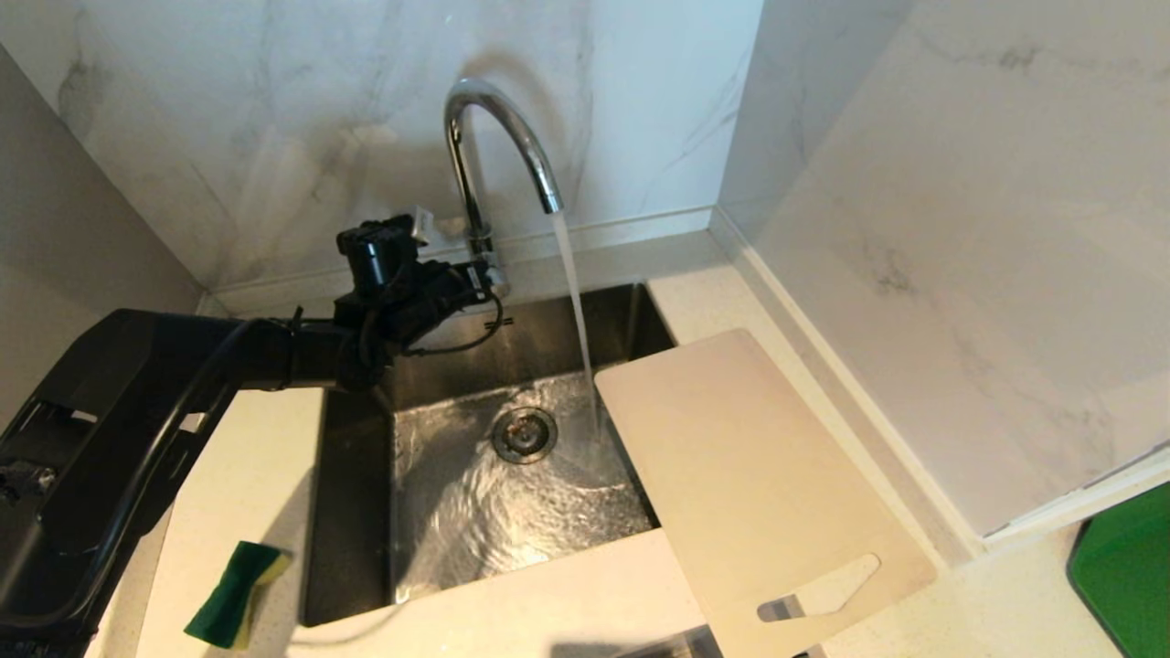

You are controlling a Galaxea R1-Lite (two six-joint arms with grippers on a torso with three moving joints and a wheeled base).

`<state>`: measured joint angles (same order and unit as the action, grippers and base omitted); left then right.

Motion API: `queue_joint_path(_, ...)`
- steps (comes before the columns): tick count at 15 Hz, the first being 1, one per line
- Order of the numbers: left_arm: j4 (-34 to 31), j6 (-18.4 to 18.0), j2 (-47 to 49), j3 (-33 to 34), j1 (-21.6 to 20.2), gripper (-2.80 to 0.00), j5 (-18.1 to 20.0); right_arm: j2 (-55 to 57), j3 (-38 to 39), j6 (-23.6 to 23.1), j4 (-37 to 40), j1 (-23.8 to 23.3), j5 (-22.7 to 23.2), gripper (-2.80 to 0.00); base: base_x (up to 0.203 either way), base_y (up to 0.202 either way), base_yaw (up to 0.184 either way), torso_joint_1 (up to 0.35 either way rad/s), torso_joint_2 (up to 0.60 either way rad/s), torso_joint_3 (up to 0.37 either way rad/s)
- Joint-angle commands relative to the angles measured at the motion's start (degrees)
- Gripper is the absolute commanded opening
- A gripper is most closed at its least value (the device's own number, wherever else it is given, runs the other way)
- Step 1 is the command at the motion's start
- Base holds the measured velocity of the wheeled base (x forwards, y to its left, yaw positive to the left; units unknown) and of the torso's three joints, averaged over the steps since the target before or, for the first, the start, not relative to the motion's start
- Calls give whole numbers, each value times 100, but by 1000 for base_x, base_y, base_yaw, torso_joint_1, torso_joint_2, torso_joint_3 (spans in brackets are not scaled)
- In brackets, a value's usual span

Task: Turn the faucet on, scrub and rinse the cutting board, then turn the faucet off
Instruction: Turn off the tap

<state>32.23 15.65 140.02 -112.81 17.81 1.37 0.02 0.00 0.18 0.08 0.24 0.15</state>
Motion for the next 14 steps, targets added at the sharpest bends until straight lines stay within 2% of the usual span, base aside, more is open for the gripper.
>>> queue_joint_path(1, 64, -13, 34, -13, -96, -280, 13, -2, 9, -1, 0, 2, 3, -280, 0, 0, 0, 0, 0, 0)
queue_joint_path(3, 56, -18, 41, -13, -176, -280, 136, -2, 9, -1, 0, 2, 3, -280, 0, 0, 0, 0, 0, 0)
queue_joint_path(14, 47, -1, 52, -13, -278, -280, 311, -2, 9, -1, 0, 2, 3, -280, 0, 0, 0, 0, 0, 0)
